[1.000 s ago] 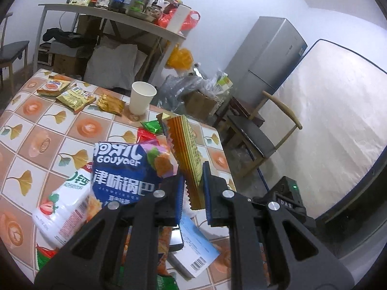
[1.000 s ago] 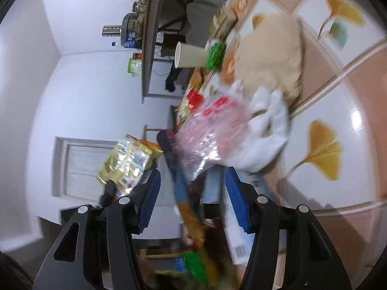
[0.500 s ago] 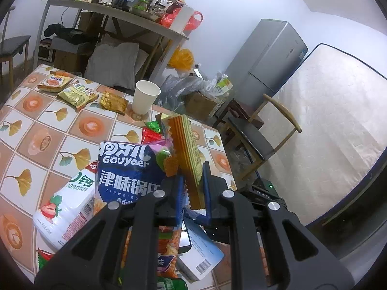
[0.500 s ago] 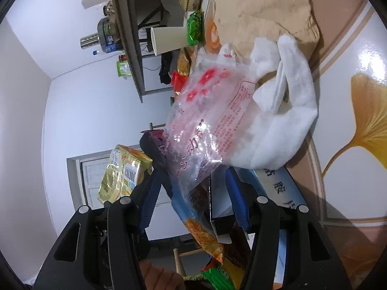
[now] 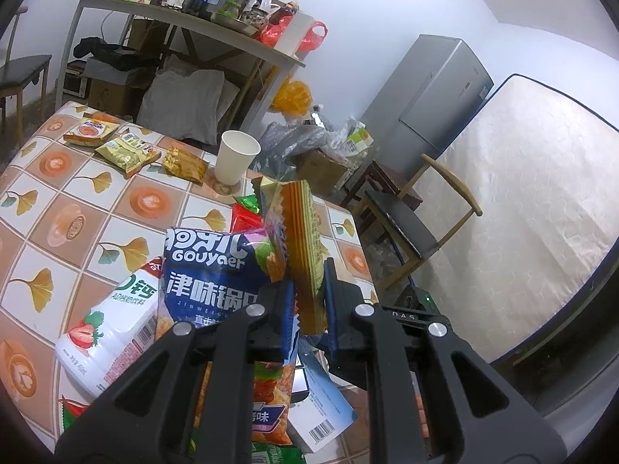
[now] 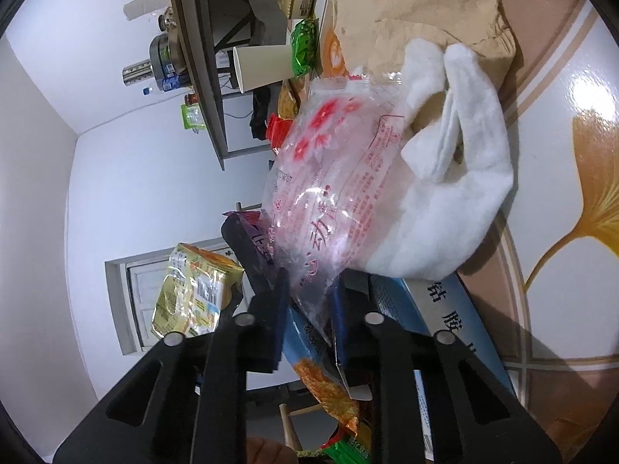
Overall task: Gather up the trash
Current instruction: 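Lift the yellow wrapper with the left gripper while the right gripper grasps the clear printed bag, then carry both wrappers over the blue wastebasket with both grippers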
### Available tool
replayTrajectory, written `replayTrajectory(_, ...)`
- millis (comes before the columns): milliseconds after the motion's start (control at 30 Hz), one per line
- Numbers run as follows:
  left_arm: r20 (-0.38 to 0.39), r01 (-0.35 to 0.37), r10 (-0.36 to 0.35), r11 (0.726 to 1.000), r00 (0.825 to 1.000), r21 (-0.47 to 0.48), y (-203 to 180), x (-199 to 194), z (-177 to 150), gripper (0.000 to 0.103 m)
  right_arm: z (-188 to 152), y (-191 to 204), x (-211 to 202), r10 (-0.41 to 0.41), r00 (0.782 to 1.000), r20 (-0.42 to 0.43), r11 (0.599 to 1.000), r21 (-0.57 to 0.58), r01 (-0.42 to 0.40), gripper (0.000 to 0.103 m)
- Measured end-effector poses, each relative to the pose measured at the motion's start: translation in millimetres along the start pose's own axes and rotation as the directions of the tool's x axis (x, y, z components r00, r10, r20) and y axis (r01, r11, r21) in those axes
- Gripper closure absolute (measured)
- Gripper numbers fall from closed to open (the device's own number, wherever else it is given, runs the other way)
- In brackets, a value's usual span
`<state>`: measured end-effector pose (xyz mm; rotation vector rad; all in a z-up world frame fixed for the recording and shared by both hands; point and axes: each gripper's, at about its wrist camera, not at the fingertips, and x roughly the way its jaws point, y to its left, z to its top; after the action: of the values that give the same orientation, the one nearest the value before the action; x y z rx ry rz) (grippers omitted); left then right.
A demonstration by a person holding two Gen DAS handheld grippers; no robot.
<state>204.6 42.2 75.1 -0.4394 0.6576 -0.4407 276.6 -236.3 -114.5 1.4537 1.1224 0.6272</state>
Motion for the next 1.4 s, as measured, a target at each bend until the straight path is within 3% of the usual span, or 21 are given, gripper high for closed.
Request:
replayTrajectory(200, 0.012, 0.006, -0.006, 1.0, 1.0, 0.002, -3, -5, 0, 0.091, -2, 2, -9, 0.008, 1.0, 0.029, 1.0, -0.008, -0.008, 0.094)
replayTrajectory(900, 0.01, 0.055, -0.056, 0.996, 0.998, 0.074, -49, -19, -9, 0.091, -22, 10, -84, 0.071, 0.984, 0.162, 0.997, -0.054, -0.063, 0.096)
replayTrajectory(1167, -0.059, 0.105, -0.098, 0.987, 0.993, 0.121, -85, -7, -32, 0.091, -37, -1, -145, 0.099, 0.962, 0.254, 0.995, -0.058, -0.087, 0.096)
replayTrajectory(1400, -0.182, 0.175, -0.142, 0.968, 0.973, 0.178, -129, 23, -64, 0.091, -55, -20, -205, 0.117, 0.928, 0.354, 0.993, -0.052, -0.105, 0.096)
